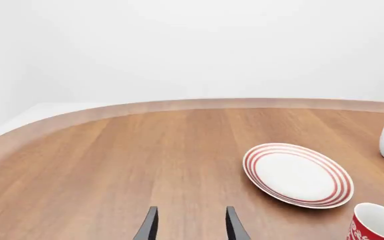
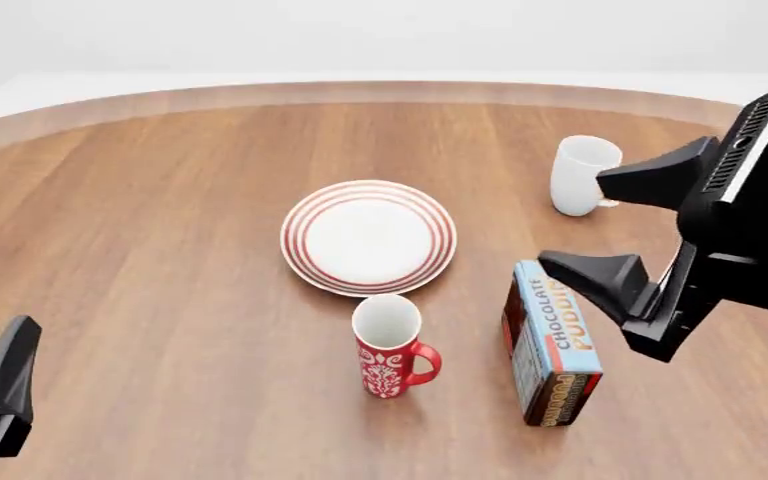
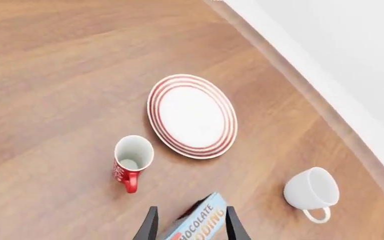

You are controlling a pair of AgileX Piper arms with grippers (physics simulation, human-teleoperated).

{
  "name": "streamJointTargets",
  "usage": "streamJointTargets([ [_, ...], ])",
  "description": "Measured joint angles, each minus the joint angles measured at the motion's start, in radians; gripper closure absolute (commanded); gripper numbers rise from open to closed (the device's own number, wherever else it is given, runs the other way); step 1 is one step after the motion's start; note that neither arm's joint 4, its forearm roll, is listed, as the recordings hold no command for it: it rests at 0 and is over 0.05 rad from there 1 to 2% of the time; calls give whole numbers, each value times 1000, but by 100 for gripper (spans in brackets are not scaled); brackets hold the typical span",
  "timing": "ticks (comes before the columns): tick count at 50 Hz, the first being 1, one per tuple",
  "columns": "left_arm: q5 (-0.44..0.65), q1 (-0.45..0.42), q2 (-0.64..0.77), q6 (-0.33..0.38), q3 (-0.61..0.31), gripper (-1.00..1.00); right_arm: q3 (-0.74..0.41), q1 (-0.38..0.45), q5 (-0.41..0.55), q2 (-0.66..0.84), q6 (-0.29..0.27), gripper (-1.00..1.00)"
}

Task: Pick up the red mug and put it on the plate

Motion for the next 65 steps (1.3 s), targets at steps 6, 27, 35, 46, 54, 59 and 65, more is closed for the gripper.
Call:
streamJointTargets([
  [6,0,0,0,0,0,-100,-13,12,11,36,8,-100],
  [27,0,0,0,0,0,-100,-13,57,8,131,9,-100],
  [35,0,0,0,0,0,-100,0,61,-13,168,7,-100],
  [46,0,0,0,0,0,-100,20,64,-48,211,9,-100],
  [54,0,0,0,0,0,-100,26,72,-73,244,15,-100],
  [59,0,0,0,0,0,-100,30,81,-90,264,21,-100],
  [65,0,0,0,0,0,-100,29,100,-102,282,41,-100],
])
